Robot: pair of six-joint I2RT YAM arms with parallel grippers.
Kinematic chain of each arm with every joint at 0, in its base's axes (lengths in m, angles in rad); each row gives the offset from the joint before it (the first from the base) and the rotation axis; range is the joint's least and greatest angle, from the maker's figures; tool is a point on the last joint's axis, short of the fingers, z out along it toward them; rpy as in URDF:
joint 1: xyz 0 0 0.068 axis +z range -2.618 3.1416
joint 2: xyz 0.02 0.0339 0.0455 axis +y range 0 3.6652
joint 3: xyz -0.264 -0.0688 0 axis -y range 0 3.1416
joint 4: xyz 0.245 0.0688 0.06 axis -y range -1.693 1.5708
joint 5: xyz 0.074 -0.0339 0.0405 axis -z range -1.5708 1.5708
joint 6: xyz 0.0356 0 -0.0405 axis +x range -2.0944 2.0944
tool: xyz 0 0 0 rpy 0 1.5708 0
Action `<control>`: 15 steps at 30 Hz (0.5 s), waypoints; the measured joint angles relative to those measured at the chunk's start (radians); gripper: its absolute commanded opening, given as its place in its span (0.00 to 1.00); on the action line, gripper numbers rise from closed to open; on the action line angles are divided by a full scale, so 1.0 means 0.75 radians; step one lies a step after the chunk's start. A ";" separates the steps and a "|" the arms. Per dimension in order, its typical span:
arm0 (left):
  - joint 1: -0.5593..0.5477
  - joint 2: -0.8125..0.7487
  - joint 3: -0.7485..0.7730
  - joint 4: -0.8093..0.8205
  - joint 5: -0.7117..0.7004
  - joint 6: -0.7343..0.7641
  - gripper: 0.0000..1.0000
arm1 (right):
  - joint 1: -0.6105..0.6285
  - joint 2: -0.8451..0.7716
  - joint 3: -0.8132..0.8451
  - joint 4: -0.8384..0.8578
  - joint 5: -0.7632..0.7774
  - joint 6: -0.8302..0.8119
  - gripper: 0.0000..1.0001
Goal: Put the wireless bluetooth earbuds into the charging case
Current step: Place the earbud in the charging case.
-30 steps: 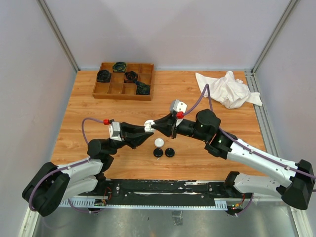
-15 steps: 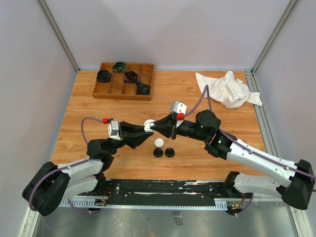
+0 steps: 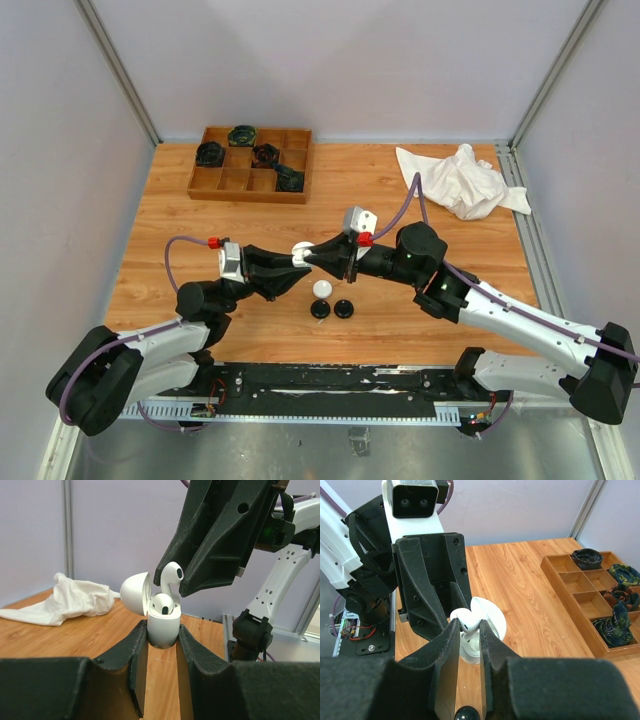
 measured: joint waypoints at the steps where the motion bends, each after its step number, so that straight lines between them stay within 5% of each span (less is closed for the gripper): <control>1: 0.000 0.000 0.000 0.000 -0.001 -0.004 0.00 | 0.000 0.000 0.000 -0.001 -0.001 -0.005 0.16; 15: 0.001 0.032 0.000 0.024 0.015 -0.080 0.00 | 0.000 -0.001 -0.008 -0.008 -0.042 -0.088 0.12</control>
